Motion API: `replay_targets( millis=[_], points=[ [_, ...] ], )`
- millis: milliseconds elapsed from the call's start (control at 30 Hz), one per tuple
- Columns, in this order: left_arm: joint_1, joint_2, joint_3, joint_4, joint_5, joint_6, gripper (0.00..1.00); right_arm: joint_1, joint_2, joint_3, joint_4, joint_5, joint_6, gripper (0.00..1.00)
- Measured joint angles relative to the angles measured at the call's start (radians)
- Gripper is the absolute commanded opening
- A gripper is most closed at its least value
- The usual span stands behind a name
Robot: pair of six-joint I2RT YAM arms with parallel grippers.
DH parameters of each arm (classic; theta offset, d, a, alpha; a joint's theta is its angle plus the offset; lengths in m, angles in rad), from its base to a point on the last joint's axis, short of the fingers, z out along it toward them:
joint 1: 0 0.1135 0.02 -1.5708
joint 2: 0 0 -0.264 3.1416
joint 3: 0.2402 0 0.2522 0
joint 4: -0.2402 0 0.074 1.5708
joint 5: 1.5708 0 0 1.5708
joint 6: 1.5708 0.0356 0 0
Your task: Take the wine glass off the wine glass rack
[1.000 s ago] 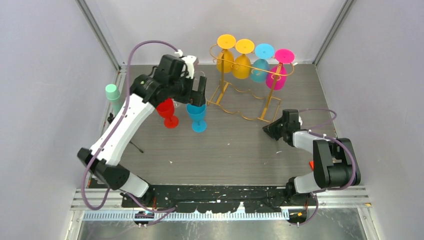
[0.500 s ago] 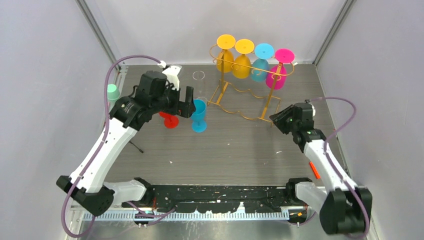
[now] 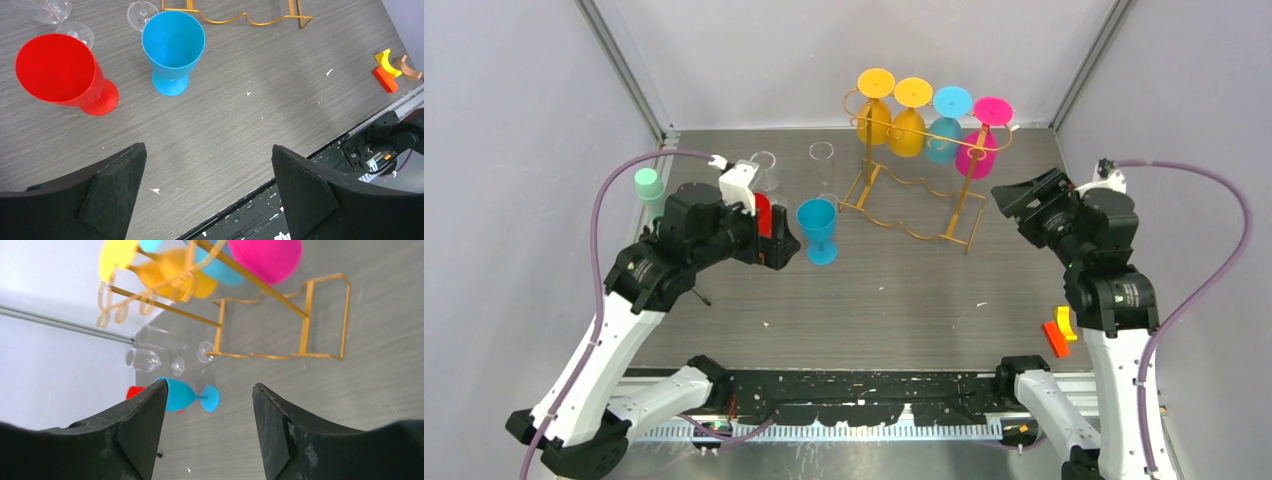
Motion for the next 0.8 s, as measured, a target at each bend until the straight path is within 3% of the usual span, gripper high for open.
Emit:
replay_targets(
  millis=[200, 333, 600, 800],
  points=[
    [0.0, -0.088, -0.05, 0.006, 0.031, -0.011, 1.0, 0.0, 0.148, 0.245, -0.032, 0.034, -0.039, 0.71],
    [0.0, -0.102, -0.068, 0.018, 0.057, -0.026, 1.0, 0.0, 0.278, 0.347, -0.032, 0.11, -0.072, 0.66],
    [0.0, -0.101, -0.095, 0.043, 0.107, -0.082, 1.0, -0.033, 0.504, 0.393, 0.042, 0.161, -0.127, 0.72],
    [0.0, -0.084, -0.095, 0.07, 0.176, -0.118, 1.0, -0.146, 0.598, 0.4, 0.147, 0.097, -0.122, 0.72]
  ],
)
